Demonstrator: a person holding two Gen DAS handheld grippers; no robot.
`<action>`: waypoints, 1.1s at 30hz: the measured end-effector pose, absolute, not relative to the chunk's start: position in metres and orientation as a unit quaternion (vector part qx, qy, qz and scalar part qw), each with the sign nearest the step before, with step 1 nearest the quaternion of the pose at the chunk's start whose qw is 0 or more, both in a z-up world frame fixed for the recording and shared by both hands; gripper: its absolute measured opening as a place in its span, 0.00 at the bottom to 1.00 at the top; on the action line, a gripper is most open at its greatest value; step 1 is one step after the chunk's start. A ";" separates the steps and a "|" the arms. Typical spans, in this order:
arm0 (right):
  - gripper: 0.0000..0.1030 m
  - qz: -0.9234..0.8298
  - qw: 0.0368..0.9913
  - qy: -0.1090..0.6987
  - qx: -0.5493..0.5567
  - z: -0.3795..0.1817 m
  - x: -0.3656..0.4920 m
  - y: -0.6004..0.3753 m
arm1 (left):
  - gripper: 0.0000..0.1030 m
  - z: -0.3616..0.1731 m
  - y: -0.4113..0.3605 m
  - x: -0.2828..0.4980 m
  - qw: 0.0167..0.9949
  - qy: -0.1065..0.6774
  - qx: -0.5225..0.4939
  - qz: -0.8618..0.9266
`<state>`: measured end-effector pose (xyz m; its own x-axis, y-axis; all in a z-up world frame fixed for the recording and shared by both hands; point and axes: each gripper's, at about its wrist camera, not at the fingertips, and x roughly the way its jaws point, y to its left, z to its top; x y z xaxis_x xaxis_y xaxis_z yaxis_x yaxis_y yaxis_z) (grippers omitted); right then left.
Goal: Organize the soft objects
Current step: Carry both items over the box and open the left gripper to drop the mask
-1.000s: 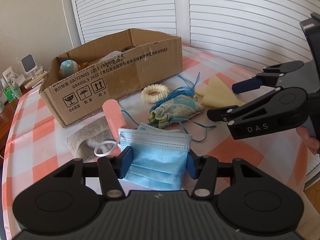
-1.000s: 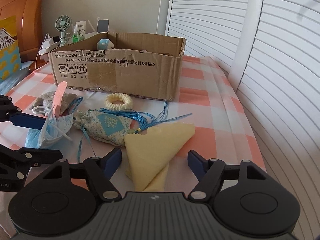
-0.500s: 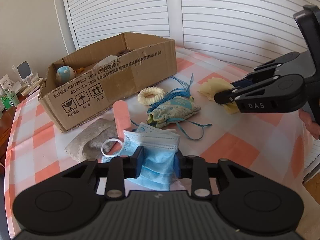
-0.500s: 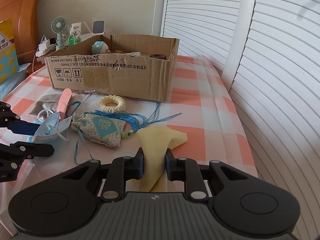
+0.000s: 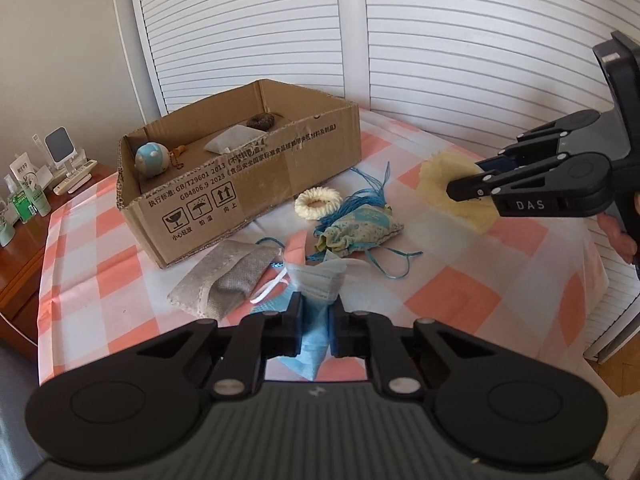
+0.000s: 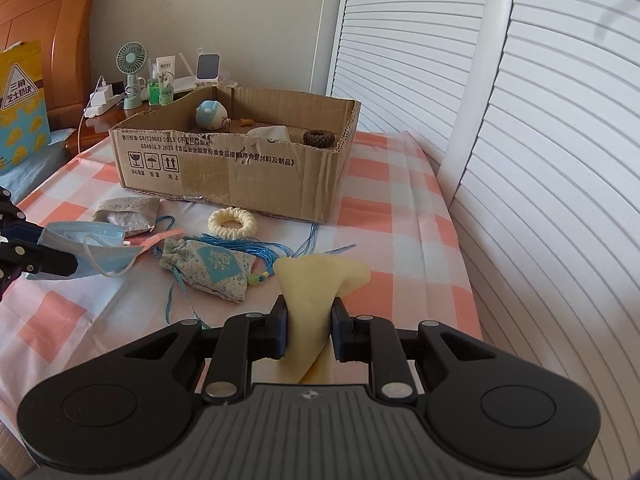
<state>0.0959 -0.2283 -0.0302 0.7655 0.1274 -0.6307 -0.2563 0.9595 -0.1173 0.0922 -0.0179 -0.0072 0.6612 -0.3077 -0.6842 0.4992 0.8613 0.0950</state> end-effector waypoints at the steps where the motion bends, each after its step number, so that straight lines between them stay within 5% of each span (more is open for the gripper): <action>1: 0.24 0.103 0.935 0.325 -0.101 -0.029 0.095 -0.228 | 0.09 -0.004 -0.017 0.091 0.901 0.344 0.140 -0.225; 19: 0.24 0.158 0.932 0.306 -0.113 0.013 0.088 -0.218 | 0.09 0.056 0.002 0.093 0.913 0.300 0.158 -0.226; 33: 0.24 0.198 0.926 0.296 -0.129 0.034 0.123 -0.189 | 0.10 0.082 -0.008 0.201 0.930 0.276 0.154 -0.189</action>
